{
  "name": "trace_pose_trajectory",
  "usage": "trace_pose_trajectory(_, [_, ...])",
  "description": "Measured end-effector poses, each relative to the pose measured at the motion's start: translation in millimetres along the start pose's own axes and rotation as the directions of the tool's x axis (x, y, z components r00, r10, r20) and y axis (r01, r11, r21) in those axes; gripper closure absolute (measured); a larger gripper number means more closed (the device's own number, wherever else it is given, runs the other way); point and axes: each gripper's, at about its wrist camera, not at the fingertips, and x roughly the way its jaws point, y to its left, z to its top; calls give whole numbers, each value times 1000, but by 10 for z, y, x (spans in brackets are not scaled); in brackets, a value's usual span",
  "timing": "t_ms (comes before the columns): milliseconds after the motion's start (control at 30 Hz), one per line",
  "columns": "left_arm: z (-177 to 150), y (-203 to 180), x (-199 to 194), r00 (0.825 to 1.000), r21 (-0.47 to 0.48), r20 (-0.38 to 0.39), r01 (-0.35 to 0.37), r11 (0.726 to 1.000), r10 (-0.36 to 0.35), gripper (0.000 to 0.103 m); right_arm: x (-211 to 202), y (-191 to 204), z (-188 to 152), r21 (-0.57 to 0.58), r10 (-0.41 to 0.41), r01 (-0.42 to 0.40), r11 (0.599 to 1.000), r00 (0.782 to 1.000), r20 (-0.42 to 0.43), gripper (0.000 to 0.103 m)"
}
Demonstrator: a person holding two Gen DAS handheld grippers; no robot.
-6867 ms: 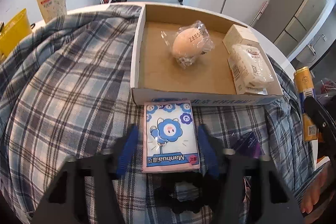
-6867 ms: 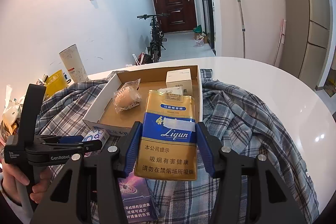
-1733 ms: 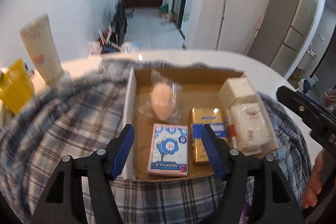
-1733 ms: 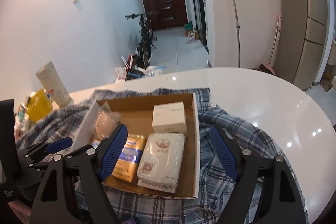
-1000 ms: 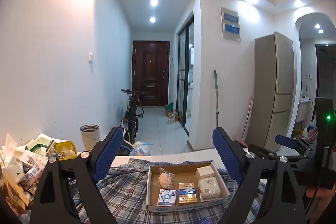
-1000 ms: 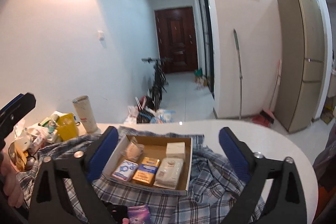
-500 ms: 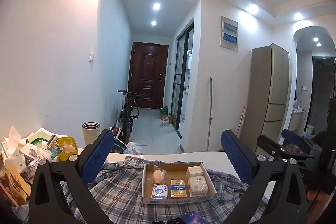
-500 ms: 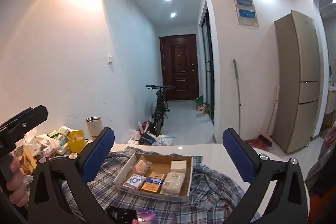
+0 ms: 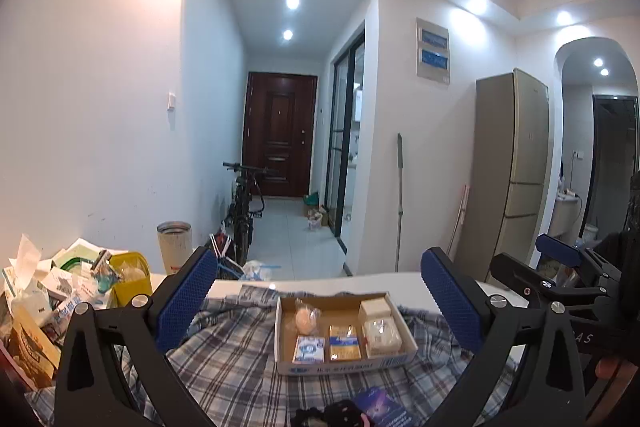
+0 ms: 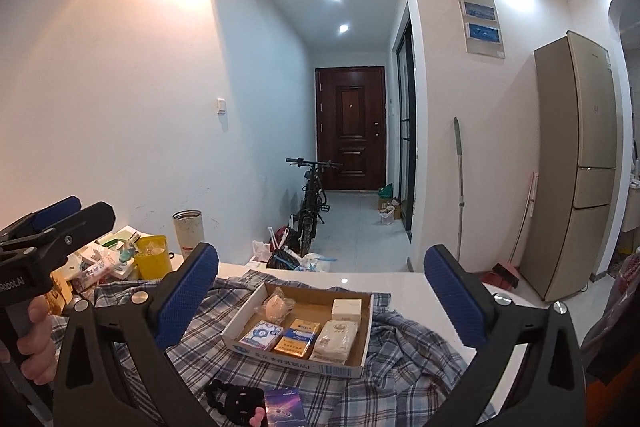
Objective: Organize objects
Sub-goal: 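Raise both tools away from the box, then lower the left tool onto the black hair tie and close it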
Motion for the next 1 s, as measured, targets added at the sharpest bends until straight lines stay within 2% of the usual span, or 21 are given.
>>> trace_pose_trajectory(100, [-152, 14, 54, 999, 4, -39, -2, 1000, 3, 0, 53, 45, -173, -2, 24, -24, 1000, 998, -53, 0])
trace_pose_trajectory(300, [-538, 79, 186, 991, 8, -136, -15, 1000, 16, 0, 91, 100, -462, -60, -10, 4, 998, 995, -101, 0])
trace_pose_trajectory(633, [-1098, 128, 427, 952, 27, -306, -25, 999, 32, 0, 255, 22, -793, -79, -25, 11, 997, 983, -181, 0])
trace_pose_trajectory(733, [-1167, 102, 522, 938, 29, -346, -9, 1000, 18, 0, 299, -16, -848, -70, -29, 16, 997, 981, -193, 0])
trace_pose_trajectory(900, [-1165, 137, 665, 920, -25, -390, 31, 999, -39, 0, 375, -99, -897, -50, -29, 19, 999, 976, -215, 0])
trace_pose_trajectory(1000, [-1175, 193, 675, 921, -26, -388, 20, 999, -29, 0, 416, -129, -894, -56, -39, 28, 998, 975, -217, 0])
